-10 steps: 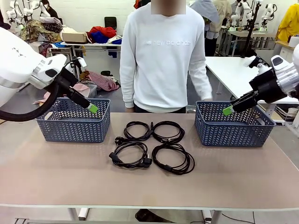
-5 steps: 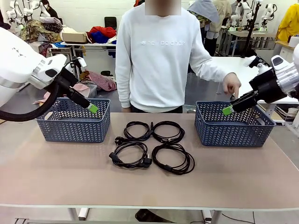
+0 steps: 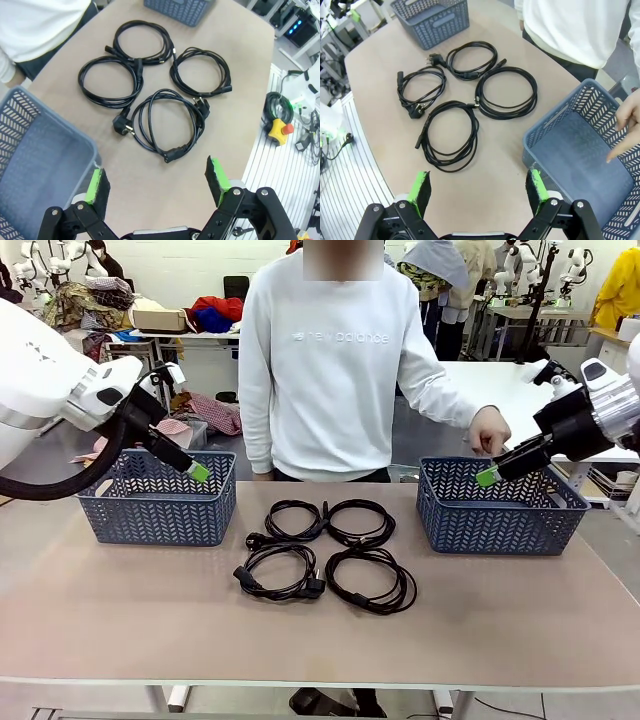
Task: Organize the cables according to human instructions.
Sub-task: Pick up a bundle of cables and place it in the basket indicated by the human.
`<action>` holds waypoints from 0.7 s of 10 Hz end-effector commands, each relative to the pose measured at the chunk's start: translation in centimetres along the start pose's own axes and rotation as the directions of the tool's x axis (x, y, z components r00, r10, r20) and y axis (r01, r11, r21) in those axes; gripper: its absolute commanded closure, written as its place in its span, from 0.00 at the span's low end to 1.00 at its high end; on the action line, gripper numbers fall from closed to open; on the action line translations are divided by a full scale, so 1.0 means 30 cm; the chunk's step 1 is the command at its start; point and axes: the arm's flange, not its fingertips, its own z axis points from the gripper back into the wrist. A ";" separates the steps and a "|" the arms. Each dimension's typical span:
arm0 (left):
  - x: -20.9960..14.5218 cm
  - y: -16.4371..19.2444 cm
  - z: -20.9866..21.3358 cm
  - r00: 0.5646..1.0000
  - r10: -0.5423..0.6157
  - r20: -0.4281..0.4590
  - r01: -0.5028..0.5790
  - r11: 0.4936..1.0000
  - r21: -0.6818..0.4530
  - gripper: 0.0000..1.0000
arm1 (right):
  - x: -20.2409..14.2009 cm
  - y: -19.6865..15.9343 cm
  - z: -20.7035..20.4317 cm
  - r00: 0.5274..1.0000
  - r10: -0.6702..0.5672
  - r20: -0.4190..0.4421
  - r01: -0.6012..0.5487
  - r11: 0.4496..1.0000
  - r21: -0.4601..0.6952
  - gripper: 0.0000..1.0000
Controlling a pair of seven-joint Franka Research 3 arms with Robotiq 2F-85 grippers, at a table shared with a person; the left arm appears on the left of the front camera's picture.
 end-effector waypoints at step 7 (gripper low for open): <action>-0.009 0.002 0.002 1.000 -0.015 0.024 0.015 1.000 -0.016 0.00 | 0.000 0.001 0.000 1.000 0.001 -0.001 -0.001 1.000 0.000 0.00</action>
